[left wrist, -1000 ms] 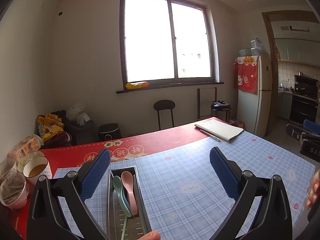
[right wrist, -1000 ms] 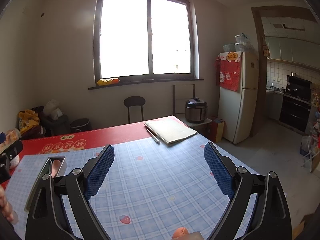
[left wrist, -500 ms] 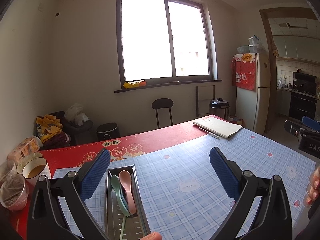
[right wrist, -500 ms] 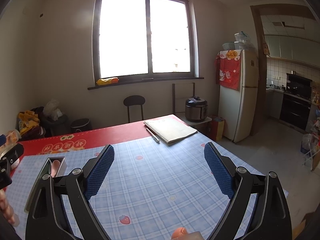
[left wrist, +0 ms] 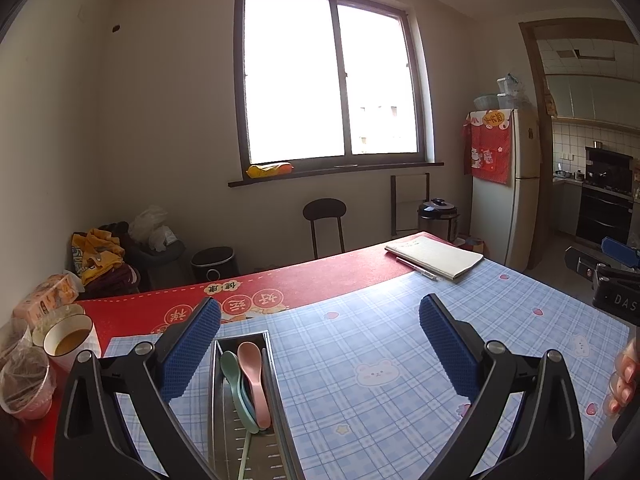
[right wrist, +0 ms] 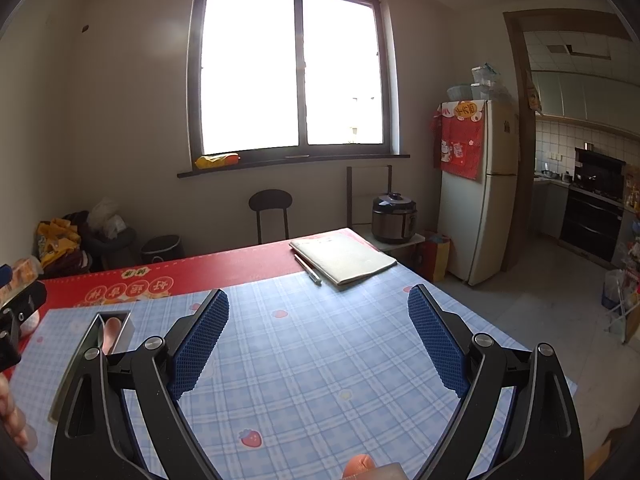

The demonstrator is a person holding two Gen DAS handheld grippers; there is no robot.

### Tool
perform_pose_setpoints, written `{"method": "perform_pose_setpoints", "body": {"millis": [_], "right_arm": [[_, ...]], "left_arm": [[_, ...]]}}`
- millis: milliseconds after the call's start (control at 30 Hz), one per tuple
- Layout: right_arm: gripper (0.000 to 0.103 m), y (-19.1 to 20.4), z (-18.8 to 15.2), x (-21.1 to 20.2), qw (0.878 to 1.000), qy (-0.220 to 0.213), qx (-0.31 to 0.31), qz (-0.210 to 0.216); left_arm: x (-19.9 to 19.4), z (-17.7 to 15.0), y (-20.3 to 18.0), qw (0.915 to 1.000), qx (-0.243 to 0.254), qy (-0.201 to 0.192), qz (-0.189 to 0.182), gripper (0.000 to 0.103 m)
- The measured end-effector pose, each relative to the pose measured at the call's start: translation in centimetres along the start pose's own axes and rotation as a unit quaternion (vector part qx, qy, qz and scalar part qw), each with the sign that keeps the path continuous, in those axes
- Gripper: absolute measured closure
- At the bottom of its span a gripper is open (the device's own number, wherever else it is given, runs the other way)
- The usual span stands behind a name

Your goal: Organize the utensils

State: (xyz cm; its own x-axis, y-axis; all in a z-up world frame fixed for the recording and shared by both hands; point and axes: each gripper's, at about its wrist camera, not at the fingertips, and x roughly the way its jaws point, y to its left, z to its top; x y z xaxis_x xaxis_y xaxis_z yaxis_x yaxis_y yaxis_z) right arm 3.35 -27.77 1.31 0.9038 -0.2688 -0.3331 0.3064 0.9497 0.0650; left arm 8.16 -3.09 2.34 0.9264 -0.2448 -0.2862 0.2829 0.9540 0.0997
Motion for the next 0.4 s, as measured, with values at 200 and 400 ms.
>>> {"method": "perform_pose_setpoints", "body": {"millis": [200, 400], "right_arm": [[0.015, -0.06, 0.12, 0.02, 1.0, 0.0, 0.001, 0.0], [0.015, -0.07, 0.12, 0.03, 1.0, 0.0, 0.001, -0.001]], "left_arm": [[0.01, -0.06, -0.14, 1.0, 0.002, 0.004, -0.005, 0.006], [0.13, 0.08, 0.25, 0.9999, -0.007, 0.009, 0.001, 0.006]]}}
